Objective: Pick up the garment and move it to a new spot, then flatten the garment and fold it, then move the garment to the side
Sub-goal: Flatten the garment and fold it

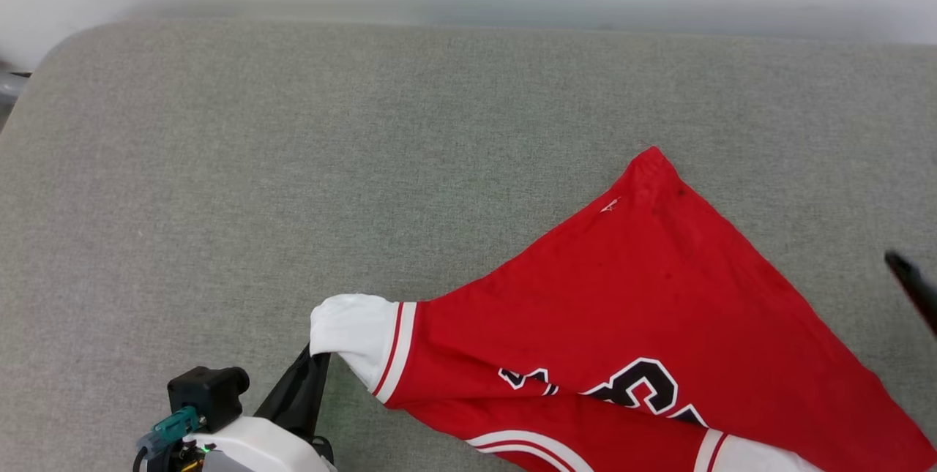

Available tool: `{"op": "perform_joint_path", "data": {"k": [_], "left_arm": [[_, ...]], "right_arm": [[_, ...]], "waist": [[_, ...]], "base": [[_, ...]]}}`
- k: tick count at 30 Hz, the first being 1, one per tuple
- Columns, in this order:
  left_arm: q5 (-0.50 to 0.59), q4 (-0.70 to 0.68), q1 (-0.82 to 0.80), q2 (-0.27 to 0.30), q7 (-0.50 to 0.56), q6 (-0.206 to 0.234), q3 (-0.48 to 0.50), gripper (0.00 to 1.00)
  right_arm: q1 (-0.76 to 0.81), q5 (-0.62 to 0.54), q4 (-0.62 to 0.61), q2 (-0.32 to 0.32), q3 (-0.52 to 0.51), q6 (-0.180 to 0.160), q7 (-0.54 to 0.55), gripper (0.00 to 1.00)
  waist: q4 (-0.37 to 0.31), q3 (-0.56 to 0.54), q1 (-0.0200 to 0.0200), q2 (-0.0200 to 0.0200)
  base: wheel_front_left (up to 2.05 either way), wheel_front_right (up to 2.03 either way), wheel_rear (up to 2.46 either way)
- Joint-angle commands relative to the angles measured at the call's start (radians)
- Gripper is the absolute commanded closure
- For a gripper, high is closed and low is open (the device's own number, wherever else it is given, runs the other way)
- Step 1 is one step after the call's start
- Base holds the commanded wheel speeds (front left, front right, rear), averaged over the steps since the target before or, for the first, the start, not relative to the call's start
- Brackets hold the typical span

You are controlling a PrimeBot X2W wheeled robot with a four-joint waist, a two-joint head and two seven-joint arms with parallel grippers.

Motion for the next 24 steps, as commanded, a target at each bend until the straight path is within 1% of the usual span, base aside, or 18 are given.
{"op": "perform_joint_path", "data": {"k": [1,4,8,14,17,20,22,24], "left_arm": [[0.008,-0.005,-0.014,0.002,-0.001,0.003,0.001,1.00],[0.018,-0.010,-0.031,-0.001,0.006,-0.001,-0.006,1.00],[0.032,-0.012,-0.063,-0.014,0.012,-0.009,-0.020,1.00],[0.054,-0.006,-0.110,-0.037,0.015,-0.022,-0.039,1.00],[0.067,-0.002,-0.136,-0.055,0.015,-0.032,-0.052,1.00],[0.078,0.001,-0.158,-0.074,0.013,-0.039,-0.062,1.00],[0.085,0.004,-0.172,-0.087,0.011,-0.046,-0.068,1.00],[0.088,0.009,-0.184,-0.099,0.009,-0.050,-0.072,1.00]], "right_arm": [[-0.056,-0.007,-0.017,-0.011,0.017,-0.001,0.010,0.00],[-0.182,-0.013,-0.059,-0.040,0.076,-0.001,0.068,0.00],[-0.354,-0.011,-0.063,-0.066,0.201,-0.001,0.180,0.00],[-0.572,0.020,0.028,-0.114,0.398,-0.001,0.404,0.00],[-0.659,0.016,0.081,-0.140,0.500,-0.001,0.493,0.00],[-0.728,0.022,0.147,-0.151,0.585,-0.001,0.549,0.00],[-0.771,0.011,0.185,-0.163,0.637,-0.001,0.566,0.00],[-0.804,0.011,0.232,-0.156,0.677,-0.001,0.569,0.00]], "waist": [[0.006,0.009,0.0000,0.0000],[0.022,0.026,0.0000,0.0000],[0.054,0.052,0.0000,0.0000],[0.109,0.098,0.0000,0.0000],[0.139,0.119,0.0000,0.0000],[0.166,0.142,0.0000,0.0000],[0.182,0.158,0.0000,0.0000],[0.196,0.175,0.0000,0.0000]], "base": [[0.00,0.00,0.00],[0.00,0.00,0.00],[0.00,0.00,0.00],[0.00,0.00,0.00],[0.00,0.00,0.00],[0.00,0.00,0.00],[0.00,0.00,0.00],[0.00,0.00,0.00]]}}
